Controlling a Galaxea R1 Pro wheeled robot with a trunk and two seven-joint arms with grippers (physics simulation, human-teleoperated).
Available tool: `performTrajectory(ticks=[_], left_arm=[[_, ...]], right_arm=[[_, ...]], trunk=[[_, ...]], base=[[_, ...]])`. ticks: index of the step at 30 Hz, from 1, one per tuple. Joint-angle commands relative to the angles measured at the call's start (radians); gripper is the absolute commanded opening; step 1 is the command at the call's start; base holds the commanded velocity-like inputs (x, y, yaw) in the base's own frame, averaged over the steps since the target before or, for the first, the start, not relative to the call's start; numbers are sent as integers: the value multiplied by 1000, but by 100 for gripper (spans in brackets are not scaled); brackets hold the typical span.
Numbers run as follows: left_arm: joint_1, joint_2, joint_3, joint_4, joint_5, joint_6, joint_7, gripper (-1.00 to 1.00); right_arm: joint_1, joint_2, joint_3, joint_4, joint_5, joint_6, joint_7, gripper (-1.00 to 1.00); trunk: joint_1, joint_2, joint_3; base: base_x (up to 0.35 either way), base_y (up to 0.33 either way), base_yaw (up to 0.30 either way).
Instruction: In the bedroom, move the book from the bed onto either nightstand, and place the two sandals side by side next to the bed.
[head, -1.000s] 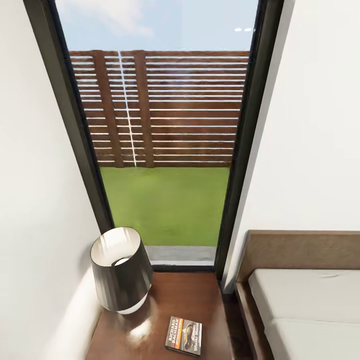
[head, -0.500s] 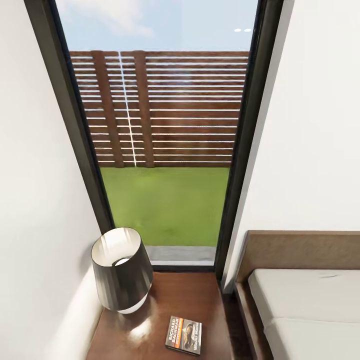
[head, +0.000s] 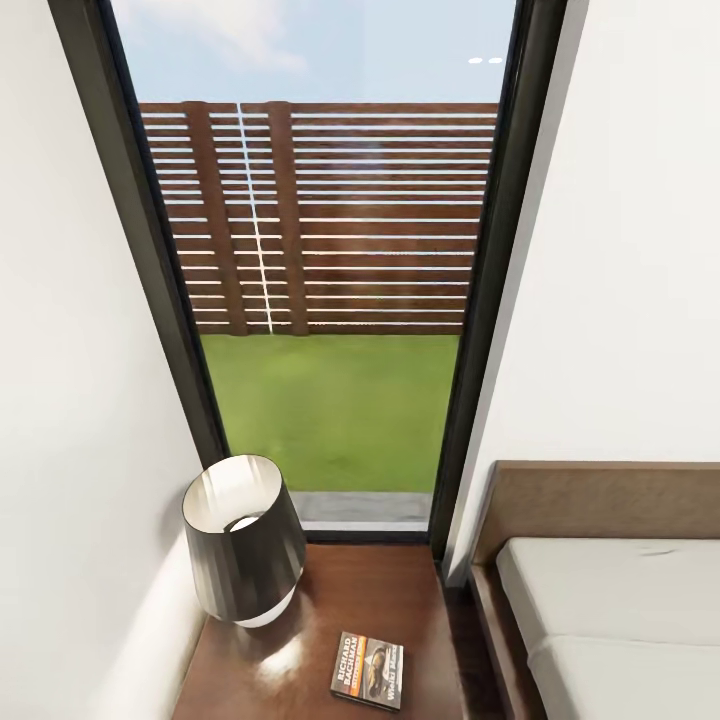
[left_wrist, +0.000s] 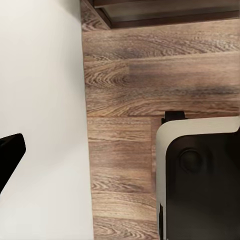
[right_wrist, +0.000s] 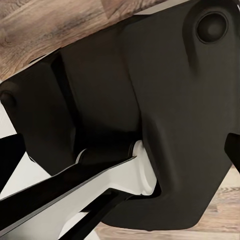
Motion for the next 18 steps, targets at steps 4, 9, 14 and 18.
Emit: performTrajectory(ticks=[4,9,14,18], left_arm=[[0,0,-8,-1,7,-2,3,100],[0,0,-7,-1,7,-2,4,100],[0,0,-8,-1,4,-1,4,100],[0,0,-8,-1,1,0,3,100]], right_arm=[[-1,0,-7,2,-6,3,4,100],[-1,0,-7,2,-6,3,4,100],[-1,0,-7,2,-6,3,4,100],[-1,0,-7,2,-6,3,4,100]], trunk=[[1,-2,-2],[1,-2,-2],[1,-2,-2],[1,-2,-2]], base=[[0,0,0],[0,0,0],[0,0,0],[0,0,0]])
